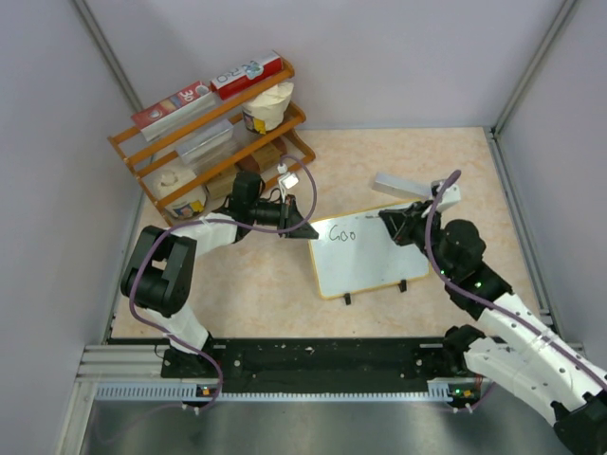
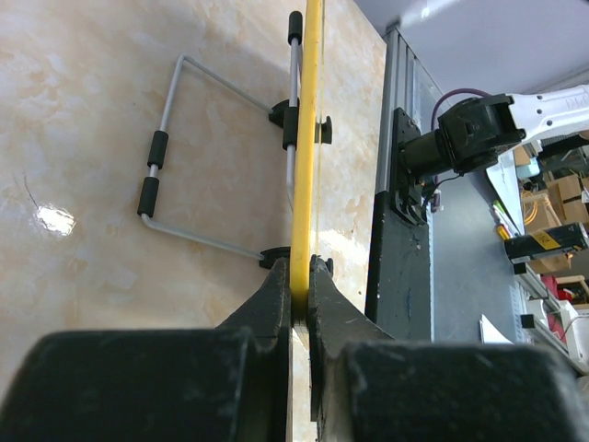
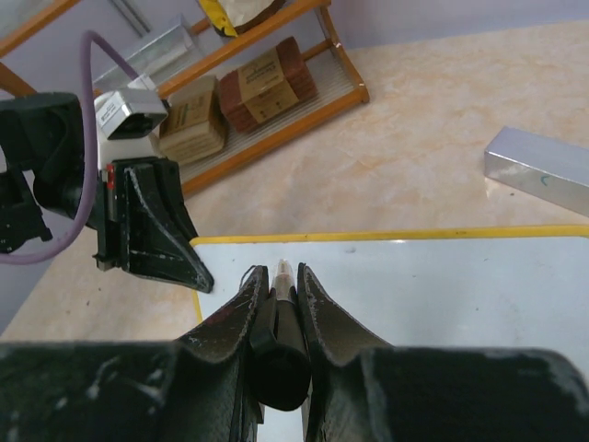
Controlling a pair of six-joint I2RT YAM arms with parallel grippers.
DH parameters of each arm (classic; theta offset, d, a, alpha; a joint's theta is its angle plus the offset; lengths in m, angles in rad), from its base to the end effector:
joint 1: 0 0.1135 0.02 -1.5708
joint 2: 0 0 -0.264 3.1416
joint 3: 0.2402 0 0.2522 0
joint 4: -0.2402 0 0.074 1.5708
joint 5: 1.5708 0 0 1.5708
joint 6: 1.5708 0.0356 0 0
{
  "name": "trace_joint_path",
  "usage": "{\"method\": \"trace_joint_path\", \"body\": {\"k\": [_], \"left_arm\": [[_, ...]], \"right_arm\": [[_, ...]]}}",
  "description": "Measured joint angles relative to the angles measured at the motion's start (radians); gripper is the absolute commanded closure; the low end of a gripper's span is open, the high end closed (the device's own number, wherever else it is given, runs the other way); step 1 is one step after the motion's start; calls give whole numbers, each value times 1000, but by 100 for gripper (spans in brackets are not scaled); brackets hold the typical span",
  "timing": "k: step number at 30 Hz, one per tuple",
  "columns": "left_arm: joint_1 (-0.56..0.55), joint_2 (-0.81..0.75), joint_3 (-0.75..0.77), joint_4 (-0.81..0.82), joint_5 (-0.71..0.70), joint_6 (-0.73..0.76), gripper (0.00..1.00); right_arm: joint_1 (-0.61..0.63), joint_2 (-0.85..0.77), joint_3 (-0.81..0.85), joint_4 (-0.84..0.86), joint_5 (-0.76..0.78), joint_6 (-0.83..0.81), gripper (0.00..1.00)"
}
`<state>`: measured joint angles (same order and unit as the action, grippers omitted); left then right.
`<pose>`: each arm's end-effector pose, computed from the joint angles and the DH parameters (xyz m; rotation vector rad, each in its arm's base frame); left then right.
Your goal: Write a sentence on the whiteboard
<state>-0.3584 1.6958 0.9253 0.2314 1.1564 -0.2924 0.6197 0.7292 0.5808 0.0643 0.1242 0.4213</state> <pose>0.3128 -0.1520 0.2025 0.8034 1.9689 -1.5947 0.1517 0.1028 0.3033 -0.0715 1.6986 0.6844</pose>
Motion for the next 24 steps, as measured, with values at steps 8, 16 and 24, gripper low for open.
{"method": "trace_joint_path", "body": {"k": [8, 16, 24], "left_arm": [[-2, 0, 2, -1, 2, 4, 100], [-3, 0, 2, -1, 2, 4, 100], [-4, 1, 4, -1, 2, 5, 100]], "right_arm": [[-145, -10, 17, 3, -175, 35, 100], [-129, -19, 16, -23, -181, 2, 100], [-31, -32, 10, -37, -69, -72, 100]]}}
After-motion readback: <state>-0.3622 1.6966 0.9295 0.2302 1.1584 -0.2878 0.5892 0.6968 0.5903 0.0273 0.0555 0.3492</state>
